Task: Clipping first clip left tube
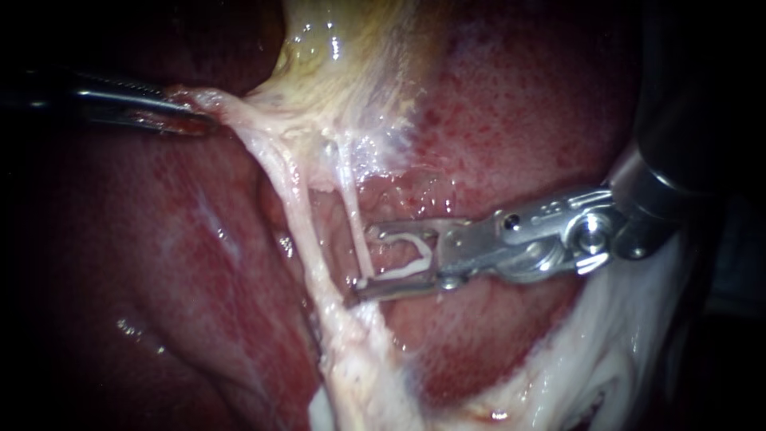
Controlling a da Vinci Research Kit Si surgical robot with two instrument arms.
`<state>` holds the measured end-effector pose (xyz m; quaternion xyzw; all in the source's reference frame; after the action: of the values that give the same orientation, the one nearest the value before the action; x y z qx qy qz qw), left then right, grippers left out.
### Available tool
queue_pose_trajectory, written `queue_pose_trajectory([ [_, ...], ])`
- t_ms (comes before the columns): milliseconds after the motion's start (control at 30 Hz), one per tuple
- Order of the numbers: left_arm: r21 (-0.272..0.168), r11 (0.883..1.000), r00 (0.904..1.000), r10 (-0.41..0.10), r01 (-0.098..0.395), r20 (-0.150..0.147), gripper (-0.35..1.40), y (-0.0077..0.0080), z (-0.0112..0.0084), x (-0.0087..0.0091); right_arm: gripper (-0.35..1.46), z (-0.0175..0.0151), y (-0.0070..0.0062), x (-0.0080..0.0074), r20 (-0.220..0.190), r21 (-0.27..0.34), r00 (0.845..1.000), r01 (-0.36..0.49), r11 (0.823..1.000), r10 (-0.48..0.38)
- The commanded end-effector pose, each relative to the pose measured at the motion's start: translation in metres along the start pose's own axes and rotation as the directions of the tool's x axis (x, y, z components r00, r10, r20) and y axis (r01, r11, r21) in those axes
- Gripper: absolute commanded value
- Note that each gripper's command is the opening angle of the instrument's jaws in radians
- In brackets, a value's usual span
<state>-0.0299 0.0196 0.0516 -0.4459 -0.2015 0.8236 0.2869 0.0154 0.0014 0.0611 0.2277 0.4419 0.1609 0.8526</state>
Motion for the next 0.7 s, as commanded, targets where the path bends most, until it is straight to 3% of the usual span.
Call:
queue_pose_trajectory([
  [33,-0.001,1.0,1.0,0.001,-0.001,0.0,-0.35,0.0,0.0,0.0,0.42,-0.0004,0.0,0.0001,-0.005,0.002,1.0,-0.001,1.0,0.001],
  [167,-0.001,1.0,1.0,0.001,-0.001,0.0,-0.35,0.0,0.0,0.0,0.46,-0.0016,-0.0004,0.0005,-0.045,0.032,0.999,-0.004,0.999,0.005],
  [300,-0.001,1.0,1.0,0.001,-0.001,0.0,-0.35,0.0,0.0,0.0,0.47,-0.0018,-0.0015,0.001,-0.103,0.142,0.994,-0.017,0.99,0.031],
  [400,-0.001,1.0,1.0,0.001,-0.001,0.0,-0.35,0.0,0.0,0.0,0.47,-0.0016,-0.0024,0.0015,-0.129,0.172,0.99,-0.027,0.985,0.05],
  [700,-0.001,1.0,1.0,0.001,-0.001,0.0,-0.35,0.0,0.0,0.0,0.47,0.0001,-0.0036,0.0027,-0.174,0.256,0.974,-0.096,0.962,0.143],
])
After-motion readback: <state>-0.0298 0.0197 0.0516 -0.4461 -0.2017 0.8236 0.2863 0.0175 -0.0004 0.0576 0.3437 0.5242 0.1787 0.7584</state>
